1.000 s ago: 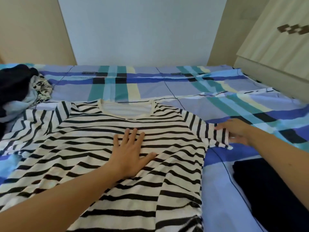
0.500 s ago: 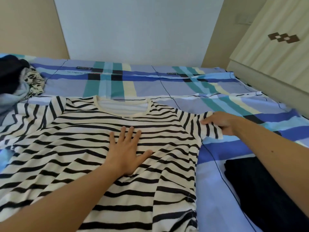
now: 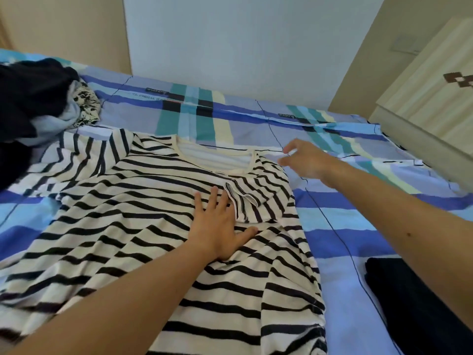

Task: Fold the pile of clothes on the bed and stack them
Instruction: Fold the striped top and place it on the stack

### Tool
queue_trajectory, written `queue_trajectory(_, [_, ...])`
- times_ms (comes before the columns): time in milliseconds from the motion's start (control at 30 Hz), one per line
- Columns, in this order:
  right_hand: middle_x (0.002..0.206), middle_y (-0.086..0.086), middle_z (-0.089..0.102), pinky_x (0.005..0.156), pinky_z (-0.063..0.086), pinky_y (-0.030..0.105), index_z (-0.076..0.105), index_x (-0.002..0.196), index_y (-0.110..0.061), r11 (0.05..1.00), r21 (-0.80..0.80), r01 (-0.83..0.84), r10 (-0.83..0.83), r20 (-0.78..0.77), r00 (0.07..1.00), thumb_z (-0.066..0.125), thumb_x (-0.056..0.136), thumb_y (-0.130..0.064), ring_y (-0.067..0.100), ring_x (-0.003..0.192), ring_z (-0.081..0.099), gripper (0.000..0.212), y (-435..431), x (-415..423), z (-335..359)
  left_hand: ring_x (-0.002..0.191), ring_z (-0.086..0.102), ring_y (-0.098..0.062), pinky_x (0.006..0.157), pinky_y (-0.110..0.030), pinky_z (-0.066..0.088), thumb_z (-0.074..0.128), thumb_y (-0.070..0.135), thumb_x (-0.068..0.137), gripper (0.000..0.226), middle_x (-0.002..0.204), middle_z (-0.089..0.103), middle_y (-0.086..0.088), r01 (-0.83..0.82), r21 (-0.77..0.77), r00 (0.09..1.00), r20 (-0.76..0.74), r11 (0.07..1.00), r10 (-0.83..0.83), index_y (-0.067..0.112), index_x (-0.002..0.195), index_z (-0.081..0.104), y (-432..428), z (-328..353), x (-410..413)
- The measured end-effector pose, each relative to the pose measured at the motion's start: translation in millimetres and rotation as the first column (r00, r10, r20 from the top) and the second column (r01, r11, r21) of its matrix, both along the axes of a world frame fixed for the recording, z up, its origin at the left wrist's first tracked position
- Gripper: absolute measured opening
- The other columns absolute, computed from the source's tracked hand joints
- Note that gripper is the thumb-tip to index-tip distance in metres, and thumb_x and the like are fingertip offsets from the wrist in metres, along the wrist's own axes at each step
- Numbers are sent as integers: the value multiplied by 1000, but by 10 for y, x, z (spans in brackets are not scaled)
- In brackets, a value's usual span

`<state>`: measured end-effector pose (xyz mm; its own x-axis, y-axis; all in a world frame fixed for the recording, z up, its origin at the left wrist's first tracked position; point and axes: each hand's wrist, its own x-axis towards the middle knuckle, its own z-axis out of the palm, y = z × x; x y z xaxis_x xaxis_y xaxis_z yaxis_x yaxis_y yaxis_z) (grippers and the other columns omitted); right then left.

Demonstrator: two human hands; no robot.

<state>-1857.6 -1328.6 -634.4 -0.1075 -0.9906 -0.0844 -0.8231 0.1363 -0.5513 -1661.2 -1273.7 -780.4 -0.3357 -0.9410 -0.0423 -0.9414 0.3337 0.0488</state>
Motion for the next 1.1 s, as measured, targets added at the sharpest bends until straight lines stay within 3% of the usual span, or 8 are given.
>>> queue_trajectory(167, [163, 9, 21, 119, 19, 45, 25, 157, -23, 977, 94, -192, 209, -243, 947, 39, 105, -44, 27, 150, 19, 58, 259, -32, -967, 153, -16, -32, 116, -65, -6, 6, 85, 82, 106, 168, 0, -11, 0, 9, 999, -33, 1000, 1, 13, 159, 18, 7, 3, -4])
queue_trajectory(300, [168, -4, -7, 120, -6, 58, 1, 160, -36, 977, 164, -137, 196, -432, 881, 22, 99, -65, 22, 154, -10, 70, 294, -29, -1393, 153, -15, -32, 116, -65, -6, 8, 84, 83, 103, 167, 1, -11, -1, 3, 999, -49, 1000, 1, 14, 158, 18, 26, 8, 1])
queue_trajectory(400, [165, 0, 19, 119, 1, 58, 24, 156, -31, 984, 140, -106, 162, -494, 854, 37, 97, -63, 24, 153, 12, 69, 194, 24, -1205, 153, -14, -33, 117, -64, -6, 12, 81, 87, 99, 167, -1, -12, 13, 45, 998, -61, 999, -10, 13, 158, 17, 58, 75, 13])
queue_trajectory(500, [123, 6, 62, 104, 36, 46, 65, 121, -23, 973, -45, -228, 145, -649, 747, 56, 95, -31, 30, 122, 54, 28, 53, 144, -943, 153, -13, -33, 119, -62, -5, 20, 75, 92, 89, 168, -3, -12, 88, 99, 995, -64, 991, -82, 16, 159, 14, 105, 175, 116])
queue_trajectory(567, [104, 6, 68, 82, 43, 38, 73, 101, -19, 952, -120, -281, 141, -644, 752, 55, 91, -14, 33, 104, 61, 20, -108, 227, -770, 154, -8, -29, 121, -59, -3, 30, 69, 95, 83, 168, 0, -8, 166, 140, 983, -102, 976, -153, 19, 159, 14, 145, 282, 284])
queue_trajectory(700, [110, 11, 67, 89, 42, 43, 68, 107, -17, 950, -257, -179, 26, -505, 863, 53, 95, -13, 36, 108, 59, 20, -468, 453, -518, 149, 23, -23, 124, -52, 9, 47, 60, 95, 68, 159, 32, -2, 202, 199, 960, -233, 959, -154, 25, 152, 35, 214, 540, 774])
queue_trajectory(867, [120, 17, 53, 93, 42, 48, 51, 123, -11, 907, -405, -116, -150, -568, 810, 67, 91, -36, 37, 113, 51, 44, -424, 773, -790, 131, 46, -19, 113, -43, 37, 54, 57, 93, 55, 141, 50, 1, -66, 145, 895, -429, 987, 123, 25, 138, 52, 66, 625, 1560])
queue_trajectory(1100, [112, 7, 56, 90, 47, 46, 57, 110, -21, 940, -212, -268, 150, -450, 881, 57, 95, -48, 29, 104, 56, 31, -198, 1724, -1041, 107, 58, -26, 95, -45, 50, 58, 42, 91, 35, 116, 65, -5, -628, 24, 577, -656, 778, 486, 17, 112, 68, -238, 497, 2433])
